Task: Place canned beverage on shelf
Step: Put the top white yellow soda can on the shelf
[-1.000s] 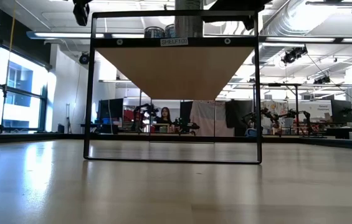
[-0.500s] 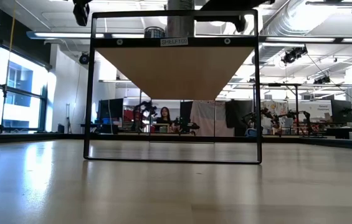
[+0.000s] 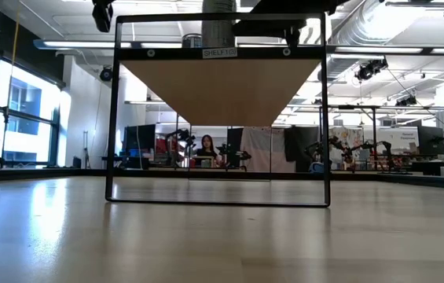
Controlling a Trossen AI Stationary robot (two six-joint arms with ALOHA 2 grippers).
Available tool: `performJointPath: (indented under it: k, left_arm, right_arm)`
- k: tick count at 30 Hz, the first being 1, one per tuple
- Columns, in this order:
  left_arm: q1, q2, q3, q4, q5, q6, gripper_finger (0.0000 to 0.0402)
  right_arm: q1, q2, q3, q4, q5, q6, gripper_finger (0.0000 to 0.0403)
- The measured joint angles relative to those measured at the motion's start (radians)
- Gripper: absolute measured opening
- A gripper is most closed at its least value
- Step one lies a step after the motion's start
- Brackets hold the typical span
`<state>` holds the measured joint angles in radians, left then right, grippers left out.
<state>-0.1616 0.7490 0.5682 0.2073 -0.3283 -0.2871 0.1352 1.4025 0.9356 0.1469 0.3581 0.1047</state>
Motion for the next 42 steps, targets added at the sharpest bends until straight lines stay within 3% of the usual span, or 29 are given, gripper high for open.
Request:
performJointPath:
  k: [42]
  left_arm:
    - [0.0, 0.0, 0.0, -0.001, 0.035, 0.064, 0.0]
  right_arm:
    - [-0.011, 0.047, 0.0, 0.135, -0.029, 0.078, 0.0]
